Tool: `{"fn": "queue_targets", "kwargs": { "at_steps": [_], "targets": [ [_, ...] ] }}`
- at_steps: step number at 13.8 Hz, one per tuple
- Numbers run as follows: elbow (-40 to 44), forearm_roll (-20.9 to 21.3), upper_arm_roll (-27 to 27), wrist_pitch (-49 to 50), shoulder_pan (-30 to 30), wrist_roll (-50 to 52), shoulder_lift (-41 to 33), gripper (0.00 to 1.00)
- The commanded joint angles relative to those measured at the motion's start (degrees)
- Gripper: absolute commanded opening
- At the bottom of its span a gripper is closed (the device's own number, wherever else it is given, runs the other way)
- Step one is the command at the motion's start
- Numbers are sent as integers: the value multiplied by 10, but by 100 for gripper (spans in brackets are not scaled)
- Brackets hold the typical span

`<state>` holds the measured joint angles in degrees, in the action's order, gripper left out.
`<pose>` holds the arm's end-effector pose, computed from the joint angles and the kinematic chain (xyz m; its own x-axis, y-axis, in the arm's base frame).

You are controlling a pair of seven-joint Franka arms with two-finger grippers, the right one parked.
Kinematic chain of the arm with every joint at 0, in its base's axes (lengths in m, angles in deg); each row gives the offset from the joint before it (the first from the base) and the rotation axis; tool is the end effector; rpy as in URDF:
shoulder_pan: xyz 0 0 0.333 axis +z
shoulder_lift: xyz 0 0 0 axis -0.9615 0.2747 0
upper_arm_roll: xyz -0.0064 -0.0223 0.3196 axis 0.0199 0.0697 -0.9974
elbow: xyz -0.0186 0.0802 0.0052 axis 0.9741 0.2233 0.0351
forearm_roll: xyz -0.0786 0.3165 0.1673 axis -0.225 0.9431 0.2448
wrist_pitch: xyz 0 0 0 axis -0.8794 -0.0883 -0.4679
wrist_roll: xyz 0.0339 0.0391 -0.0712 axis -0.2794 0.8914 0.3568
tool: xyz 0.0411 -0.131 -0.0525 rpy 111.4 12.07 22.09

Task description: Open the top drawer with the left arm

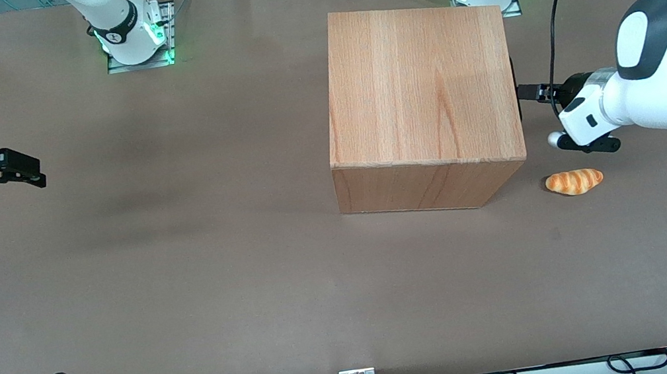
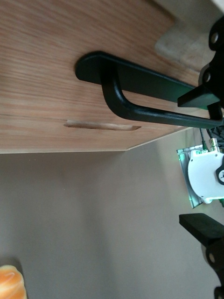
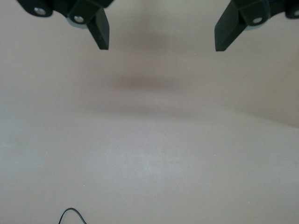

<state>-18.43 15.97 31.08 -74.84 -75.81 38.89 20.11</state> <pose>0.5243 -0.0640 0.3810 0.8447 -0.2248 -0.4857 -0.1103 -0.9612 0.2529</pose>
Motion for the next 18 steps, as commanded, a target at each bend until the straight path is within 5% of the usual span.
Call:
{"fn": "queue_targets", "kwargs": {
  "at_steps": [1,18],
  "targets": [
    [-43,-12,1,-29,-1,-25,-27,100],
    [-93,-10,12,-103,1,-53,-36,100]
  ]
}}
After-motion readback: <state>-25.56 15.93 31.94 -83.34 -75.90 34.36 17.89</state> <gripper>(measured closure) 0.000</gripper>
